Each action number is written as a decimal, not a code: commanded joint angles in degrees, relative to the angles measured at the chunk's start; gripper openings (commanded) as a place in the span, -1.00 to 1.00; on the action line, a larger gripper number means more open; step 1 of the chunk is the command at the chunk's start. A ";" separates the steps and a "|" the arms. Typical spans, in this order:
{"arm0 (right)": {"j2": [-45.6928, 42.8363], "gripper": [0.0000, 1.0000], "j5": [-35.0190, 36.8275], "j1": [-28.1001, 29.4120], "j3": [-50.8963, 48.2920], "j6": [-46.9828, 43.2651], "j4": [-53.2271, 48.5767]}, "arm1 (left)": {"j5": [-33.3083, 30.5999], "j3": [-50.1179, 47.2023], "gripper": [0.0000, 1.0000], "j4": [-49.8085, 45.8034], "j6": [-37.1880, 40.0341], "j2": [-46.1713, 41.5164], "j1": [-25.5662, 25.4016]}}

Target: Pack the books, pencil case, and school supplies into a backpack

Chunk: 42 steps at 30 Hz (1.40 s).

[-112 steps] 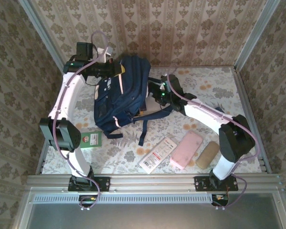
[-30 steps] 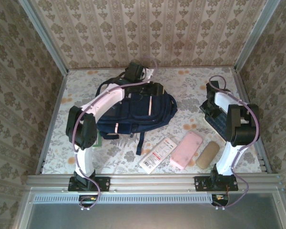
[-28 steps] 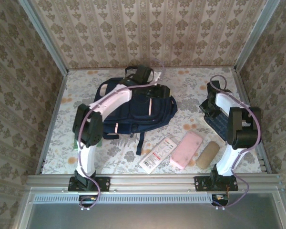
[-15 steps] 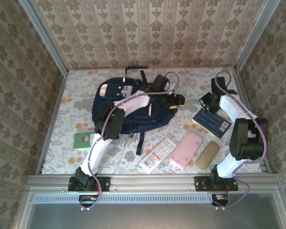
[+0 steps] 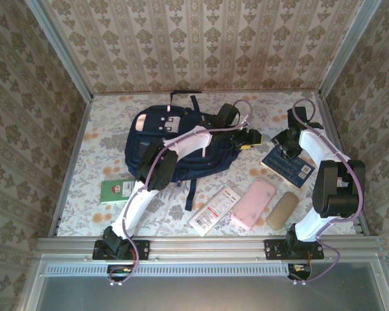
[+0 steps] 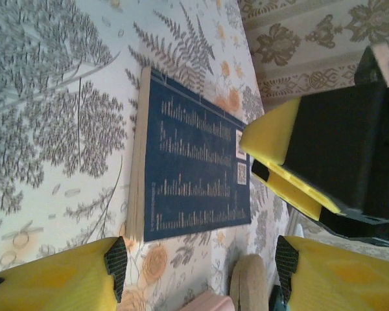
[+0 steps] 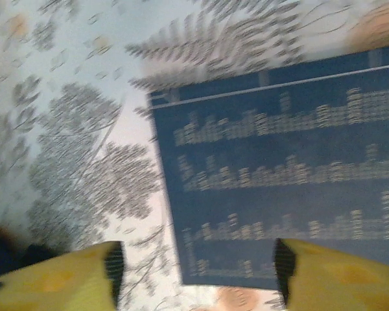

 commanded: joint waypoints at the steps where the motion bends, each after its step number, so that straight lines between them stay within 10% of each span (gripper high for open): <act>1: -4.14 0.54 7.64 -5.40 -4.13 -1.04 -3.72 | -2.48 5.36 0.31 -8.26 4.14 2.79 -0.77; 7: -8.88 0.99 8.47 -14.40 -12.85 -1.03 0.56 | -2.91 15.72 0.33 -14.78 6.30 9.36 -2.39; 13: -7.45 0.99 -4.88 -17.97 -19.20 -4.84 12.53 | -3.08 20.34 0.36 -15.52 6.43 13.30 -4.16; 28: -9.32 0.81 -18.80 -13.96 -23.13 -6.11 21.75 | -3.91 21.19 0.37 -17.86 7.46 15.92 -5.75; 42: -17.93 0.31 -17.51 -14.01 -24.18 -2.07 20.28 | -4.95 18.73 0.33 -18.62 8.24 14.58 -5.02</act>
